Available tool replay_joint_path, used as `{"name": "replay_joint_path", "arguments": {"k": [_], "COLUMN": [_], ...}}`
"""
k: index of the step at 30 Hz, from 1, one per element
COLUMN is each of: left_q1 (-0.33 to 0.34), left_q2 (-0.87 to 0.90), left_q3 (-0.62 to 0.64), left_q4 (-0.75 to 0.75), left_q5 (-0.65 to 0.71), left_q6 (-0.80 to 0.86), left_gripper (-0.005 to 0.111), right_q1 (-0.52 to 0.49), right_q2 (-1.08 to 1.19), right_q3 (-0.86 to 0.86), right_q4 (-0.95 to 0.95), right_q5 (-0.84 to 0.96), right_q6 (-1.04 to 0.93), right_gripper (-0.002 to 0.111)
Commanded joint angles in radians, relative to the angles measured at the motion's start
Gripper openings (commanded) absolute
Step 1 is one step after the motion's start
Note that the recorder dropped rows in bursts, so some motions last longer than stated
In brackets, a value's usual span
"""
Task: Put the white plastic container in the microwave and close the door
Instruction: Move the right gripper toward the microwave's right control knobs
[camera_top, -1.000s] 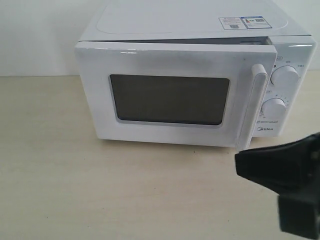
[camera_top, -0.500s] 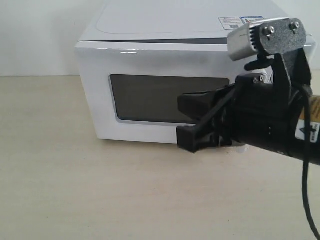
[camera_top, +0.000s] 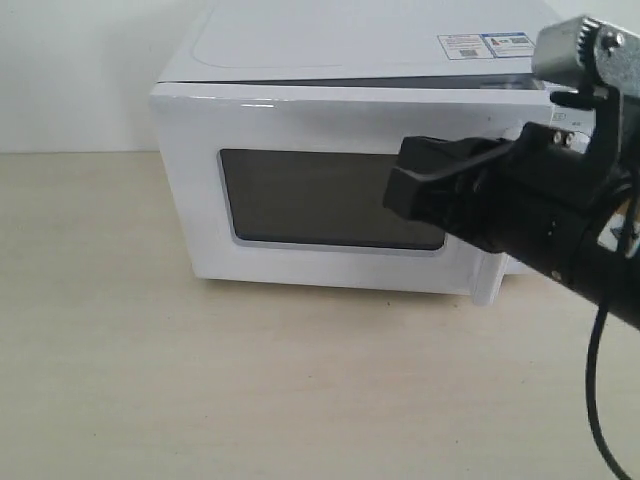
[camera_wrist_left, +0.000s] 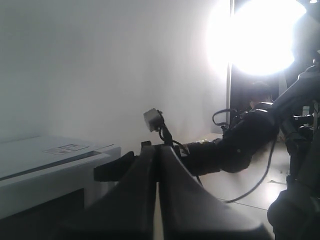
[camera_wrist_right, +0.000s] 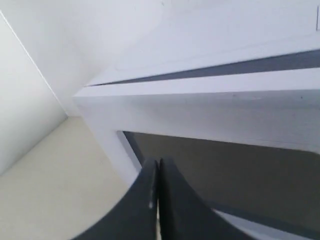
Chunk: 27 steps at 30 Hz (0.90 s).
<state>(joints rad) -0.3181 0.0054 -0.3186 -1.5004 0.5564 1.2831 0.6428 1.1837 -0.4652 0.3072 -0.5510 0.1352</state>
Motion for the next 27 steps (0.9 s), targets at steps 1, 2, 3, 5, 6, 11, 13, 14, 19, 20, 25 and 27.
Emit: {"name": "replay_joint_path", "arguments": {"k": [1, 2, 3, 5, 6, 11, 13, 14, 19, 20, 25, 27], "left_q1": [-0.006, -0.006, -0.006, -0.006, -0.006, -0.006, -0.006, -0.006, -0.006, -0.006, -0.006, -0.006], "left_q2": [-0.005, -0.005, -0.005, -0.005, -0.005, -0.005, -0.005, -0.005, -0.005, -0.005, -0.005, -0.005], "left_q3": [0.005, 0.005, 0.005, 0.005, 0.005, 0.005, 0.005, 0.005, 0.005, 0.005, 0.005, 0.005], "left_q4": [-0.010, -0.010, -0.010, -0.010, -0.010, -0.010, -0.010, -0.010, -0.010, -0.010, -0.010, -0.010], "left_q5": [-0.011, -0.011, -0.011, -0.011, -0.011, -0.010, -0.008, -0.008, -0.008, -0.008, -0.008, -0.005], "left_q6": [-0.013, -0.013, -0.013, -0.013, -0.013, -0.013, -0.013, -0.013, -0.013, -0.013, -0.013, -0.013], "left_gripper": [0.004, 0.004, 0.004, 0.004, 0.004, 0.004, 0.004, 0.004, 0.004, 0.004, 0.004, 0.004], "right_q1": [0.120, 0.144, 0.162, 0.181, 0.186, 0.186, 0.186, 0.186, 0.174, 0.174, 0.174, 0.174], "right_q2": [0.010, 0.014, 0.016, 0.026, 0.037, 0.123, 0.176, 0.205, 0.341, 0.362, 0.469, 0.500], "right_q3": [0.116, 0.132, 0.140, 0.140, 0.140, 0.132, 0.114, 0.103, 0.022, 0.005, -0.091, -0.118], "right_q4": [0.319, 0.346, 0.351, 0.353, 0.359, 0.367, 0.366, 0.369, 0.407, 0.427, 0.526, 0.528], "right_q5": [-0.347, -0.387, -0.402, -0.409, -0.427, -0.575, -0.619, -0.630, -0.670, -0.670, -0.670, -0.670], "right_q6": [-0.275, -0.330, -0.374, -0.403, -0.403, -0.366, -0.357, -0.357, -0.357, -0.360, -0.431, -0.441], "right_gripper": [0.000, 0.000, 0.000, 0.000, 0.000, 0.000, 0.000, 0.000, 0.000, 0.000, 0.000, 0.000]}}
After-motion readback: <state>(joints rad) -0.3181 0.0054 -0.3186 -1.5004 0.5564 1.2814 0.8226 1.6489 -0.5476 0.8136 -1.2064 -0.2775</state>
